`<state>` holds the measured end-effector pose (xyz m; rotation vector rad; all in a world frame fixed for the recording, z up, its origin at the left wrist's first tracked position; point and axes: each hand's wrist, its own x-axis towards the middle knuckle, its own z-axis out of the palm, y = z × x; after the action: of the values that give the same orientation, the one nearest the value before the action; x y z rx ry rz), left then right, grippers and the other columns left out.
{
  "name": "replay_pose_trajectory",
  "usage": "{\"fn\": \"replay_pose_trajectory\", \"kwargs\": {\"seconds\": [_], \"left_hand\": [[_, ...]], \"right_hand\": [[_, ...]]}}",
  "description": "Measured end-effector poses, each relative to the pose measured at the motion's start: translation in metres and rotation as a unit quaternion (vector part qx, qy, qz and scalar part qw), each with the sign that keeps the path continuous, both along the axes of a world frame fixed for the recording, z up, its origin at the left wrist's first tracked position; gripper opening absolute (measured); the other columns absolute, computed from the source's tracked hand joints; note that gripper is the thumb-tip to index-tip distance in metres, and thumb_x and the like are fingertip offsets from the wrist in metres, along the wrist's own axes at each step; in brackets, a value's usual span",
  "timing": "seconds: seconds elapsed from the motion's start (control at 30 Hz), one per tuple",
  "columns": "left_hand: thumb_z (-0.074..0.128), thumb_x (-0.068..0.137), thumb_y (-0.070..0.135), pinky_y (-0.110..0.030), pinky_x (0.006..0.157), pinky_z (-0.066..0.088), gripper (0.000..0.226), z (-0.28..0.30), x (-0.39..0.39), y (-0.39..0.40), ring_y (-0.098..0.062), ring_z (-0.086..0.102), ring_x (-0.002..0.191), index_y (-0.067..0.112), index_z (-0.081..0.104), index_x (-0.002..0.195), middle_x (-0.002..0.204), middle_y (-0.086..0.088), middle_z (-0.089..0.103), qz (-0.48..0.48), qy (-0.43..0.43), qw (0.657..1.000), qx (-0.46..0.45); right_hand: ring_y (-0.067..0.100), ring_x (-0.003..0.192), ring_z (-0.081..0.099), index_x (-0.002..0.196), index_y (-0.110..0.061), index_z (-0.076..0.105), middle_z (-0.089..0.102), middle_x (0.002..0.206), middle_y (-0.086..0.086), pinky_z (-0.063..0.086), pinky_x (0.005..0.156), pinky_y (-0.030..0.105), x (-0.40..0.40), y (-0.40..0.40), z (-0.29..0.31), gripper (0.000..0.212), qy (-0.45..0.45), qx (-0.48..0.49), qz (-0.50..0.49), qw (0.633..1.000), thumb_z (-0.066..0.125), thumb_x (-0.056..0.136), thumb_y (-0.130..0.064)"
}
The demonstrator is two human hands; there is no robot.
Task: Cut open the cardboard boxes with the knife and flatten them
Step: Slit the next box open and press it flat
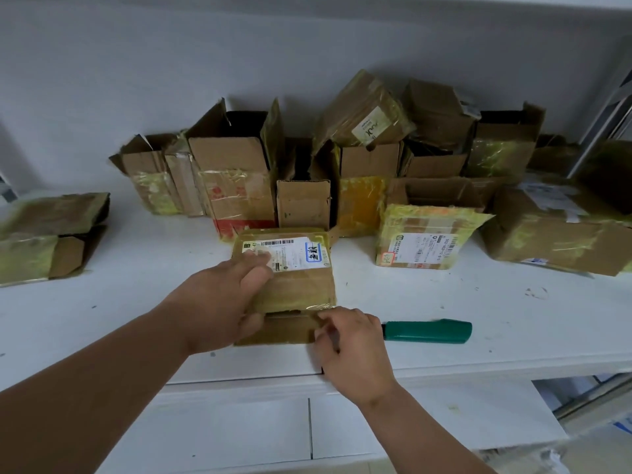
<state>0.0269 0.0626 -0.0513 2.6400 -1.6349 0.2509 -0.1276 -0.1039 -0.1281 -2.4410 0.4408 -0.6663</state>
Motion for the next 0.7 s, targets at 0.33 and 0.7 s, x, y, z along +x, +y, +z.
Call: {"fn": "replay_pose_trajectory", "kwargs": {"seconds": [0.33,0.7], "left_hand": [[0.063,0.088,0.05,-0.017,0.061,0.036,0.018,0.021,0.002,-0.013,-0.002,0.051,0.081,0.036,0.055,0.096,0.089,0.021,0.054,0.17,0.224,0.943,-0.176],[0.081,0.066,0.056,-0.031,0.081,0.049,0.061,0.005,-0.018,-0.019,-0.013,0.047,0.101,0.025,0.052,0.108,0.11,0.007,0.047,0.249,0.118,0.937,-0.216]], "right_hand": [[0.015,0.121,0.047,0.138,-0.028,0.034,0.045,0.132,-0.006,0.044,0.105,0.04,0.037,0.006,0.039,0.089,0.018,0.09,-0.132,0.987,0.078,0.069,-0.062],[0.006,0.119,0.055,0.136,-0.036,0.053,0.06,0.13,-0.018,0.048,0.105,0.037,0.018,-0.007,0.028,0.039,-0.049,0.229,-0.051,0.971,0.051,0.1,-0.02]]}}
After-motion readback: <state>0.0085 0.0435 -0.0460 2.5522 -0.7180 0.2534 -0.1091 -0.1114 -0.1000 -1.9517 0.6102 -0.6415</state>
